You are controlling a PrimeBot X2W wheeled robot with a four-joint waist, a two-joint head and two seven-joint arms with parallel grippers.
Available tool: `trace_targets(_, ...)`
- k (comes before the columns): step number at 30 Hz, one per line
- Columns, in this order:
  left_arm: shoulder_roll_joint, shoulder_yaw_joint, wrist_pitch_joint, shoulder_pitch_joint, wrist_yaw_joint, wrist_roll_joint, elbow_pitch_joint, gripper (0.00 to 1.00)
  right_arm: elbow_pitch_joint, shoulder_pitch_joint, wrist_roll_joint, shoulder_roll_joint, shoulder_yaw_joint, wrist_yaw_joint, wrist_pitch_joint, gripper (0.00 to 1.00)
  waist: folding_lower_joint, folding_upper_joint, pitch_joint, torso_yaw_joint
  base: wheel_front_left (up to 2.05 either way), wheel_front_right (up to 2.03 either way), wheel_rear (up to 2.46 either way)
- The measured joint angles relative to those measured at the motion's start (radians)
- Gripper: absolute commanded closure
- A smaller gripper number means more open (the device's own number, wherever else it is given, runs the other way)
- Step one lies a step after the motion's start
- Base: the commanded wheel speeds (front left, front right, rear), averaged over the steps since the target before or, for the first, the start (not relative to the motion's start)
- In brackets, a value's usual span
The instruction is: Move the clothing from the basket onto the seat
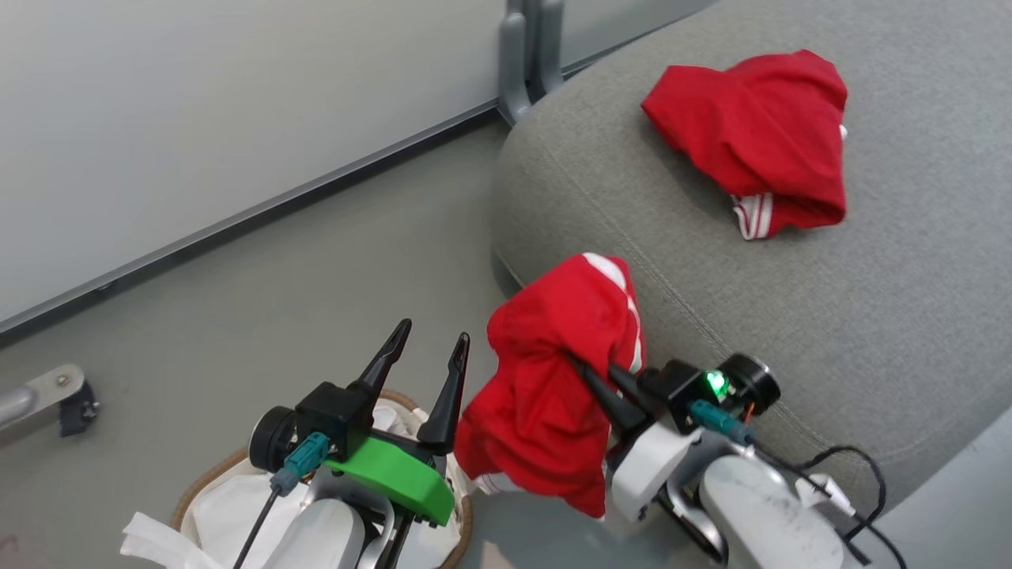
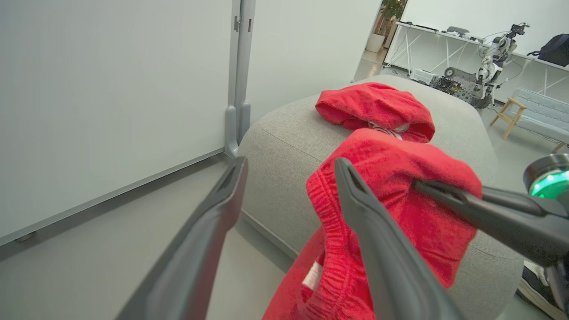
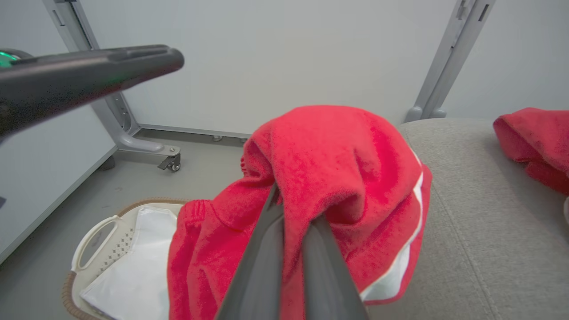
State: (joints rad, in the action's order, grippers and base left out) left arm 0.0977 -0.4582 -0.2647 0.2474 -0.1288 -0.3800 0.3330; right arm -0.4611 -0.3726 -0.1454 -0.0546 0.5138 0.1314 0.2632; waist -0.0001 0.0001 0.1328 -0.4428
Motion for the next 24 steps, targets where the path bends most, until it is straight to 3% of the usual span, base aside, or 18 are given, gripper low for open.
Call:
trace_targets(6,0.033,-0.026,0.0,0.024,0.0,0.007,0.002,0.0,0.063,-0.159,0.066,-0.084,-0.09,0.0,0.0,1.0,0.0,0.0,0.05,-0.068,0.0,0.0,0.0)
trace_targets(10,0.058,-0.04,0.0,0.034,0.0,0.007,0.005,0.0,0.091,-0.312,0.135,-0.19,-0.142,0.0,0.0,1.0,0.0,0.0,0.101,-0.083,0.0,0.0,0.0)
trace_targets(18,0.107,-0.064,0.0,0.087,0.0,0.01,-0.015,0.0,0.033,-0.578,0.217,-0.377,-0.305,0.0,0.0,1.0,0.0001,0.0,0.215,-0.066,0.0,0.0,0.0)
trace_targets(24,0.146,-0.089,0.0,0.132,0.0,0.01,-0.03,0.0,-0.033,-0.664,0.307,-0.422,-0.461,0.0,0.0,1.0,0.0,0.0,0.299,-0.036,0.0,0.0,0.0)
